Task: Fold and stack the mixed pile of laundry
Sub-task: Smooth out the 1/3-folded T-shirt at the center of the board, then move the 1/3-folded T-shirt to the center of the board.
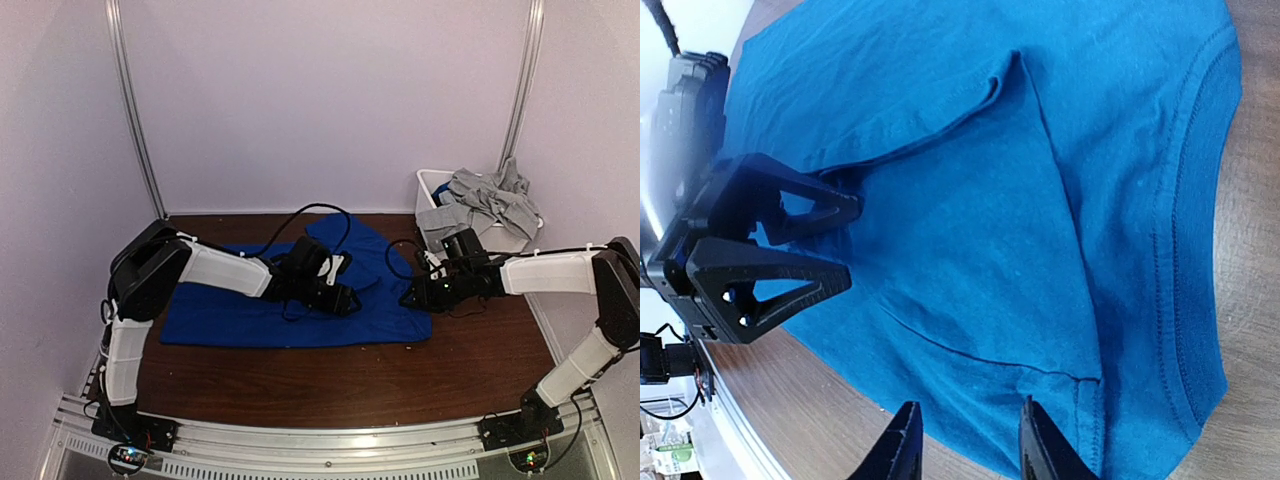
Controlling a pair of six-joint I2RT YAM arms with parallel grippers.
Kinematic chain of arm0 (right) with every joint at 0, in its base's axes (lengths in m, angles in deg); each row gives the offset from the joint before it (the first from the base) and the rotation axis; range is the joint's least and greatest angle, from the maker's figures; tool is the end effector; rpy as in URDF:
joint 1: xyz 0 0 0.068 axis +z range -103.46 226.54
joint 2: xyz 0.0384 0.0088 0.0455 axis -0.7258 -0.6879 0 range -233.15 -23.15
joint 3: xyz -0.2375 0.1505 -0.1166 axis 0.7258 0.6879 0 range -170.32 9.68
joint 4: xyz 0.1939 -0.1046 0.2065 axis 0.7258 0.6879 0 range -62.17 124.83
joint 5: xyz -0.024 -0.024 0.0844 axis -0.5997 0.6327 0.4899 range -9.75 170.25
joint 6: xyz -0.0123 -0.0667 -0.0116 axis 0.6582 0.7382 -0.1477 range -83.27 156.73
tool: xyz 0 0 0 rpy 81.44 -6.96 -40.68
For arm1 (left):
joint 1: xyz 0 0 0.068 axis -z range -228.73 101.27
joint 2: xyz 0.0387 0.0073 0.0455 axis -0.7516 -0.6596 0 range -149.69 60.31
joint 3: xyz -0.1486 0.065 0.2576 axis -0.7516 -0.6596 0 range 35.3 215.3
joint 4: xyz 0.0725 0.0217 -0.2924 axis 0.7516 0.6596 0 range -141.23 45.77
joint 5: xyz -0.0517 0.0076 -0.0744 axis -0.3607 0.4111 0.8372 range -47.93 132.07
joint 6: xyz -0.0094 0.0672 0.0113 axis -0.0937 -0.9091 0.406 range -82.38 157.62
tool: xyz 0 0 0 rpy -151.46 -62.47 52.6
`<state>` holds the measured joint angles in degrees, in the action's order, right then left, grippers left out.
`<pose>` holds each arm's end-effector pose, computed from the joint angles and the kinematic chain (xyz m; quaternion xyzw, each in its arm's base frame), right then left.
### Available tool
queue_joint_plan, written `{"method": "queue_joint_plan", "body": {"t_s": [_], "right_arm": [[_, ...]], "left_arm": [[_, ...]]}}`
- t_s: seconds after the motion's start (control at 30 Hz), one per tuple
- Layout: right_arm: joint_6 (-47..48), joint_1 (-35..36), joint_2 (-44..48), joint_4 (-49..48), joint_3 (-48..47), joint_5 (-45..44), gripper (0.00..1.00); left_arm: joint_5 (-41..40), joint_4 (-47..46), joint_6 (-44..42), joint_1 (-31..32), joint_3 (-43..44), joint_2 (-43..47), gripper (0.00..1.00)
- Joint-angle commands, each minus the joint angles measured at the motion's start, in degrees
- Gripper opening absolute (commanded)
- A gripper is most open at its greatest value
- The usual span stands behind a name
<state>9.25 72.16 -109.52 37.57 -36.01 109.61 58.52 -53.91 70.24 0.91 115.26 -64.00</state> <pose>0.2918 0.1702 0.1730 -0.0711 0.9114 0.3598 0.1864 0.3313 -0.4141 0.1154 0.1916 0.8844 -0.3648 0.2193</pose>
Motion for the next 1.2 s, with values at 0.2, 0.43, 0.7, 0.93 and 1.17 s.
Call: {"method": "queue_joint_plan", "body": {"t_s": [0.2,0.43,0.7,0.93,1.17], "right_arm": [[-0.18,-0.23,-6.1,-3.85,3.76,-2.1,0.28],[0.08,-0.23,-6.33,-3.52,4.89,-3.11,0.27],[3.75,-0.07,-1.62,0.68,0.56,-3.98,0.28],[5.83,0.7,-4.96,1.86,-6.05,-2.19,0.3],[6.43,2.1,-10.86,1.26,-9.37,-2.04,0.29]], "left_arm": [[-2.17,0.26,0.67,-6.08,7.03,-4.4,0.59],[-3.94,3.73,0.56,-11.87,10.28,-4.69,0.59],[-8.49,4.89,-2.71,-12.71,-5.03,14.11,0.63],[-10.38,6.22,2.84,-14.63,-27.88,30.92,0.64],[-13.72,11.08,9.18,-18.65,-41.15,42.21,0.64]]}}
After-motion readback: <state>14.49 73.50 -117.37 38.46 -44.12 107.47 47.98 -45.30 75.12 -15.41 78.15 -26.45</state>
